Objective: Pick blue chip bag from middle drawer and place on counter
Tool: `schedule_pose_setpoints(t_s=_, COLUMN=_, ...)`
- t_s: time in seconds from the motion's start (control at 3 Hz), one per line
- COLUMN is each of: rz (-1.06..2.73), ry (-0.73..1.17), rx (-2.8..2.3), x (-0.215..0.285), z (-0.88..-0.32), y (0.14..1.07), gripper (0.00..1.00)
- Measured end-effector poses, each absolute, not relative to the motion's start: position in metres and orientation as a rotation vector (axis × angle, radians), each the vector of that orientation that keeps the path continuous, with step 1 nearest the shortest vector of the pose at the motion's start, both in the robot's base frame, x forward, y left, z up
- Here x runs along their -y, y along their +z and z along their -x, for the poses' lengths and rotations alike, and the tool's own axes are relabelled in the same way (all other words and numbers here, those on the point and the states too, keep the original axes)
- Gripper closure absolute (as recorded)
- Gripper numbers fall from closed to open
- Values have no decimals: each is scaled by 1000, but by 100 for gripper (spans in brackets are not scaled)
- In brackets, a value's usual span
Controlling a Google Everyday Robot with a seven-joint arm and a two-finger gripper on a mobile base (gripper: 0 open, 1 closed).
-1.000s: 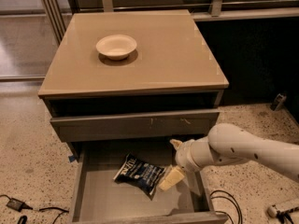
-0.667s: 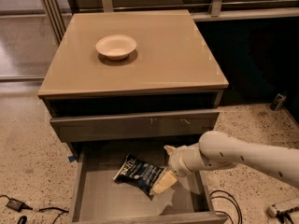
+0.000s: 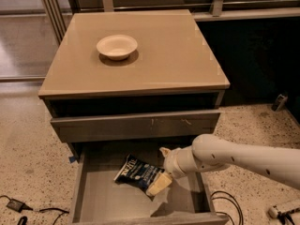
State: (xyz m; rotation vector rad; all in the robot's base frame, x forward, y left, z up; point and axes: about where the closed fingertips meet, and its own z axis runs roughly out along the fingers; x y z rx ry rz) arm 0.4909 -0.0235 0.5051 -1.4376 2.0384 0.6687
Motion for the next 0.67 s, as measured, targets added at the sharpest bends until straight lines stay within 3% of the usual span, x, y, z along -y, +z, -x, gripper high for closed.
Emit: schedule_pose_setpoints(t_s=0.67, rz=1421, ry=646, rx=-2024, x=5, z=-514, y=444, gripper=0)
